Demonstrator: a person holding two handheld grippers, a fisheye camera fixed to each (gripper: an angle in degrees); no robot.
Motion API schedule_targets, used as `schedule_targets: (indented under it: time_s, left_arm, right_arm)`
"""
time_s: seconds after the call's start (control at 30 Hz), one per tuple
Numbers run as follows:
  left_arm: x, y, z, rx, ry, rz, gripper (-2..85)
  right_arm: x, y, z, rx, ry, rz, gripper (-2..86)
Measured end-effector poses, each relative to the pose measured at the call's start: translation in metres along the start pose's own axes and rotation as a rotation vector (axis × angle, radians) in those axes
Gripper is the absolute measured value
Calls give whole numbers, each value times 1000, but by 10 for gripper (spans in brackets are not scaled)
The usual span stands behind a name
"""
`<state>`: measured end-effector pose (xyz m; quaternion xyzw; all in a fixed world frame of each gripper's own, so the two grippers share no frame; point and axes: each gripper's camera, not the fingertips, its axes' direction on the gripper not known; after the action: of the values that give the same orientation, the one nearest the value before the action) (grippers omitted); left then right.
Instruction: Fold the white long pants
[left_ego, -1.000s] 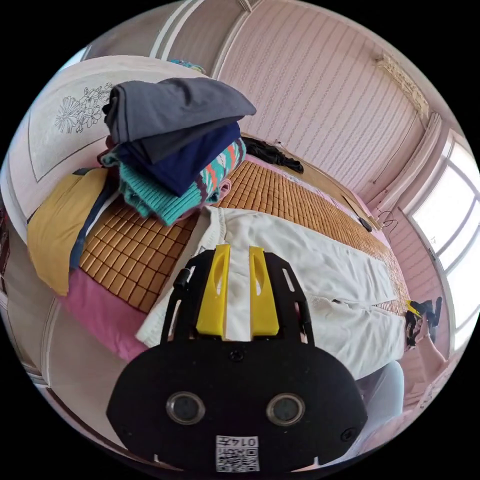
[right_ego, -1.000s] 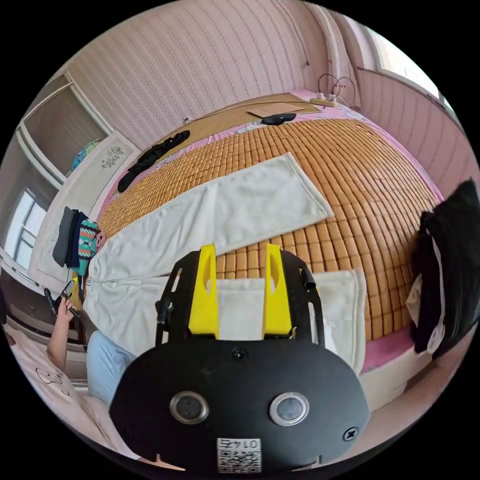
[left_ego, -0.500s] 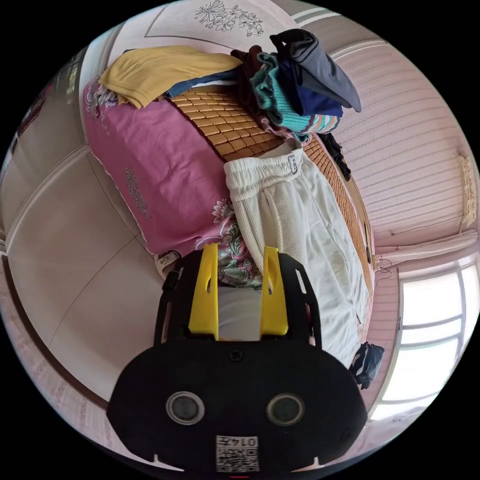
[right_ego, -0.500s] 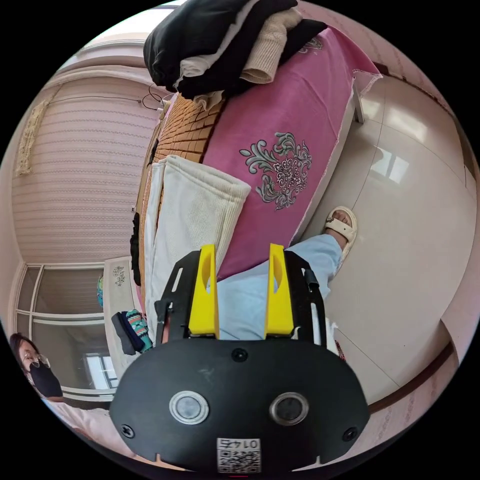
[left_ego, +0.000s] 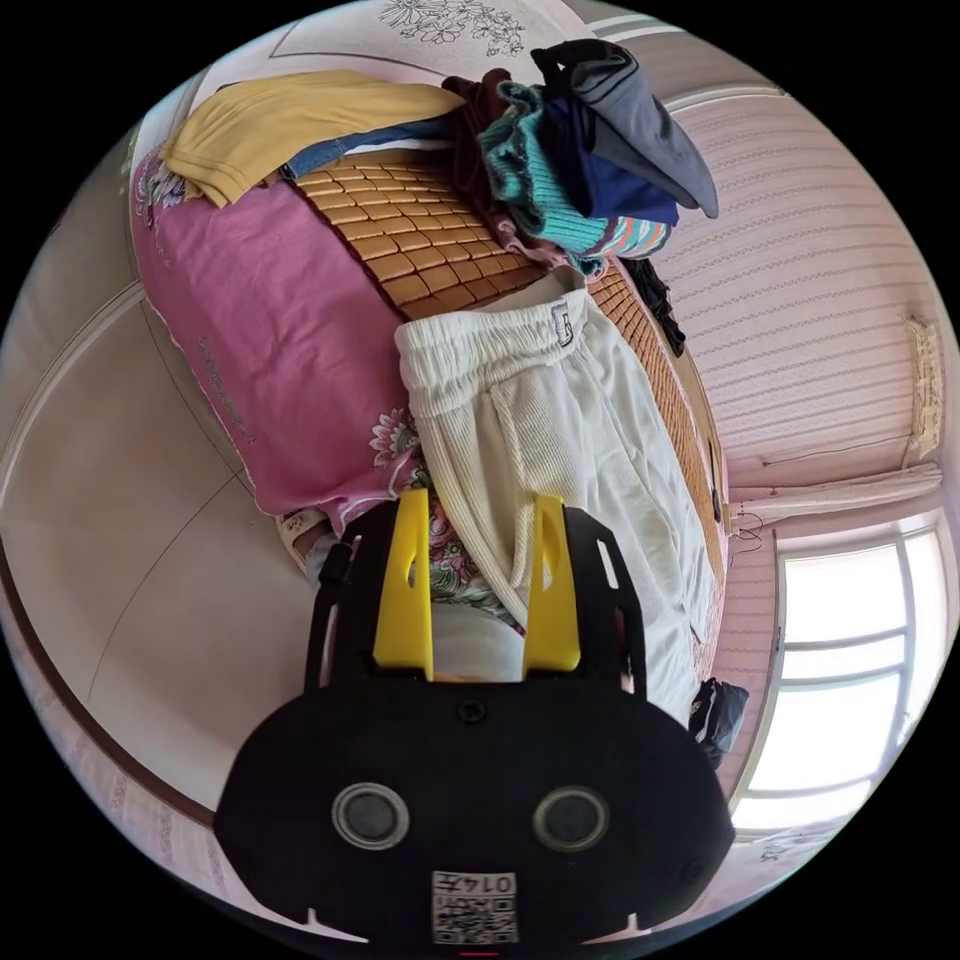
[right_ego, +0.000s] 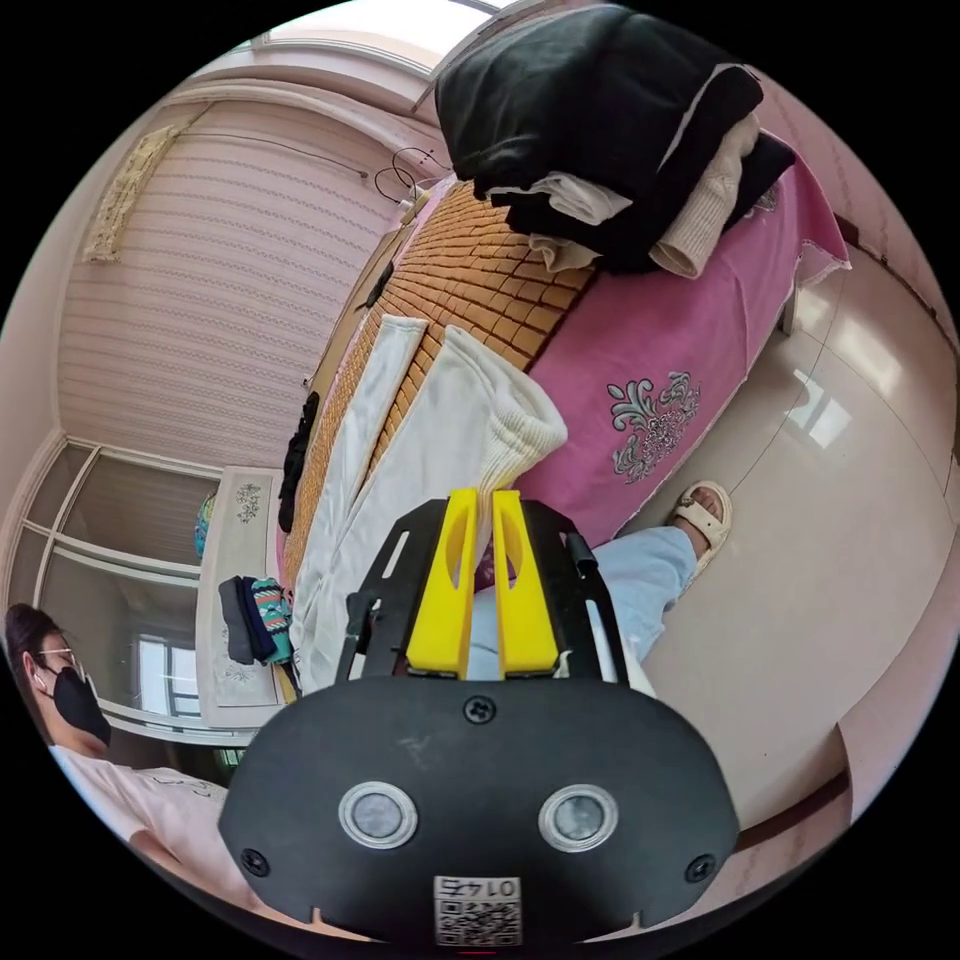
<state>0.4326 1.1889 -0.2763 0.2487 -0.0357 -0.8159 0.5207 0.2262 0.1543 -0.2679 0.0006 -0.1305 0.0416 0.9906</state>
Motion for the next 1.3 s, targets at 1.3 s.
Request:
schedule_targets:
  time_s: [1.3]
  left_arm:
    - [84,-86,31,192,67,60,167]
  right_arm:
    - [-191,-142,194,35,61,-131,134]
